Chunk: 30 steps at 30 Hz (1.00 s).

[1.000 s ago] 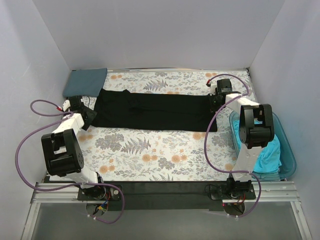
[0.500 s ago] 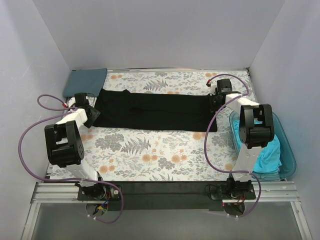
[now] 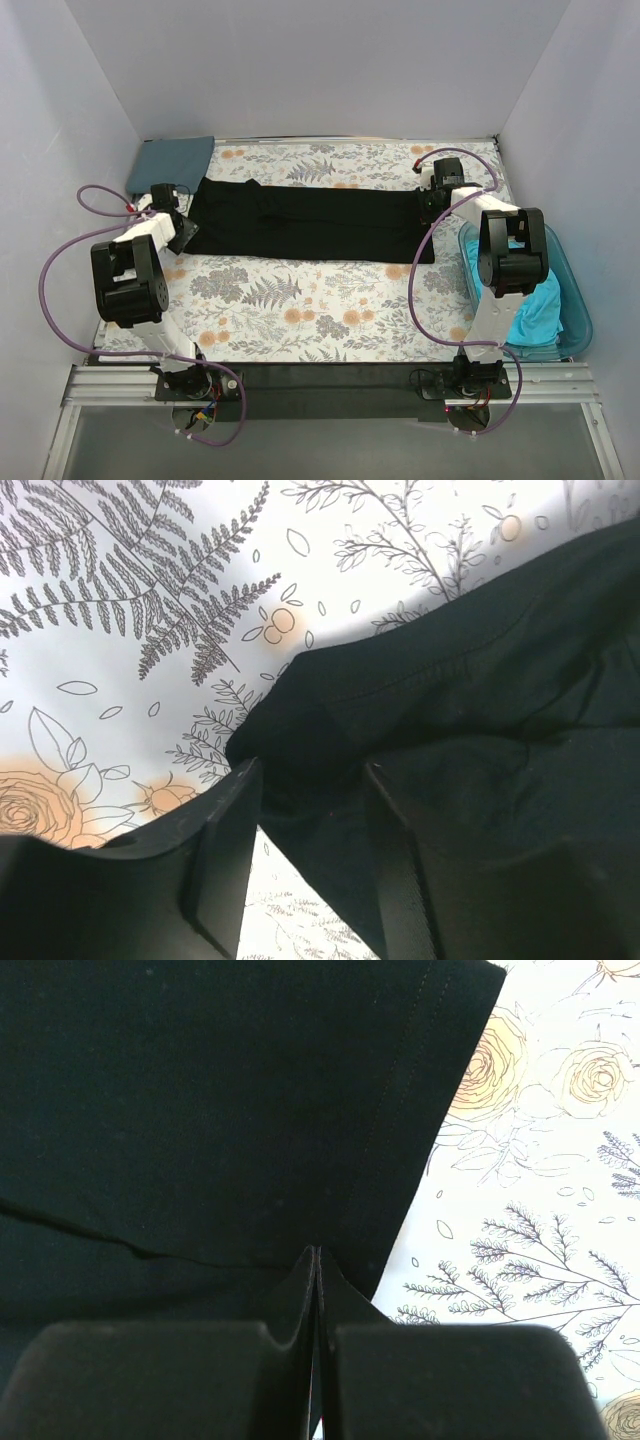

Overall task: Fold and stack the t-shirts
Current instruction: Fold the tshirt

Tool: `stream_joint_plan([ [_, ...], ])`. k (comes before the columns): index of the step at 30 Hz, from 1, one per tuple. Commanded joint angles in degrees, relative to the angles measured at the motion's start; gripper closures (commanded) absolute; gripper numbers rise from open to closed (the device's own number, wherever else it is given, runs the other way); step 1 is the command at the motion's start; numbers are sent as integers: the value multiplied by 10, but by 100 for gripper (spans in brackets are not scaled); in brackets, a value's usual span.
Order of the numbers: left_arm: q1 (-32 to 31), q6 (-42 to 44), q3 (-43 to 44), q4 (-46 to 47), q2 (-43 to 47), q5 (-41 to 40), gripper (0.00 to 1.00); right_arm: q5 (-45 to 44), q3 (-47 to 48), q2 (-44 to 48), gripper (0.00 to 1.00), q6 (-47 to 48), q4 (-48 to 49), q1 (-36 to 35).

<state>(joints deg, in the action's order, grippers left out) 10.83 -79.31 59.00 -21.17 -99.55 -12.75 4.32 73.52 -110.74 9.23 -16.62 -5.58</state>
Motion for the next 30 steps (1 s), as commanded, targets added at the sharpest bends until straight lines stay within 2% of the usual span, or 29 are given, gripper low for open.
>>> stream_joint_plan([
  [1,-1,35,13,-5,42,-10,57,-7,10,15,99,0,3,2],
  [3,-1,58,9,9,48,2,53,-7,10,15,99,0,3,2],
  [8,-1,79,2,24,44,55,53,-12,12,16,99,1,3,3],
  [11,-1,91,4,23,36,56,56,-13,12,15,99,2,3,3],
  [23,-1,110,14,-1,13,41,56,-14,11,15,99,3,3,3],
  [26,0,111,9,-1,12,40,68,-13,13,14,99,3,3,3],
  [27,-1,112,9,-1,11,38,77,-13,14,13,99,3,3,3],
  [30,-1,112,13,-5,8,33,92,-15,15,15,99,3,3,3],
])
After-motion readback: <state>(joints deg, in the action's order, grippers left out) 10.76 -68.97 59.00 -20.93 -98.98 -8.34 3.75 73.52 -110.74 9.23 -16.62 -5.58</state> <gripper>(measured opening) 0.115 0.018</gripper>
